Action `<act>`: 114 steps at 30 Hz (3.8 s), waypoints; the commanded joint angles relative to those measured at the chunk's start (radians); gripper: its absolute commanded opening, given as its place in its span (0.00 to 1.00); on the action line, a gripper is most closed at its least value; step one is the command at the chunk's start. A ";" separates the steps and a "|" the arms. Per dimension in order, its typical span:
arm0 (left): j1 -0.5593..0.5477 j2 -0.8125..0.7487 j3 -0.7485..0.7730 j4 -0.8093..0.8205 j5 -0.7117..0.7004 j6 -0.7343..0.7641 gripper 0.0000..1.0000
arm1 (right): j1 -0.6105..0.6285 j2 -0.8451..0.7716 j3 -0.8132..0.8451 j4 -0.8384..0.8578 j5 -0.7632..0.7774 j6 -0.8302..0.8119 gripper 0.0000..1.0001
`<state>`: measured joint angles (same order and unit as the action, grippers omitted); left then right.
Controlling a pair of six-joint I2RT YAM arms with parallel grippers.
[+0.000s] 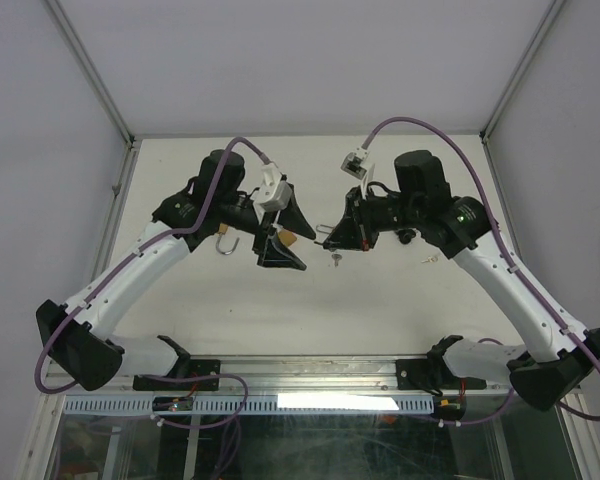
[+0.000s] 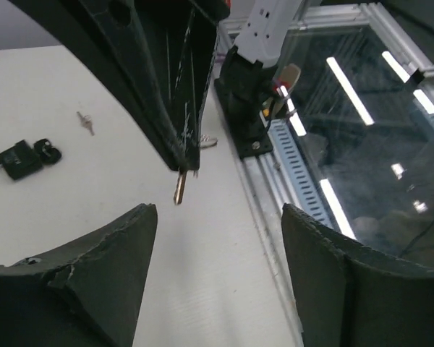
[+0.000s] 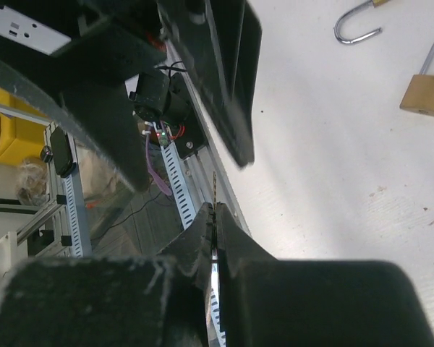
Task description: Unlock with the key
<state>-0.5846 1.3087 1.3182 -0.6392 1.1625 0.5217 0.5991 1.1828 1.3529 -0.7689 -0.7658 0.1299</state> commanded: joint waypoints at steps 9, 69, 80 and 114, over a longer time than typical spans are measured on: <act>-0.054 -0.065 -0.090 0.402 -0.034 -0.429 0.35 | 0.042 -0.007 0.057 0.118 0.005 0.010 0.00; -0.098 -0.127 -0.070 0.335 -0.236 -0.298 0.00 | -0.008 -0.115 -0.138 0.359 -0.059 0.098 0.00; -0.044 -0.123 -0.098 0.197 -0.225 -0.113 0.99 | -0.036 -0.161 -0.177 0.296 -0.032 0.083 0.00; 0.107 0.876 0.546 -0.657 -0.637 1.431 0.99 | -0.089 -0.200 -0.276 0.243 -0.049 0.092 0.00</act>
<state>-0.4595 2.1220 1.7359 -1.1732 0.5247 1.8828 0.5144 0.9810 1.0653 -0.5743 -0.7933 0.2092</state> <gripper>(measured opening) 0.990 0.021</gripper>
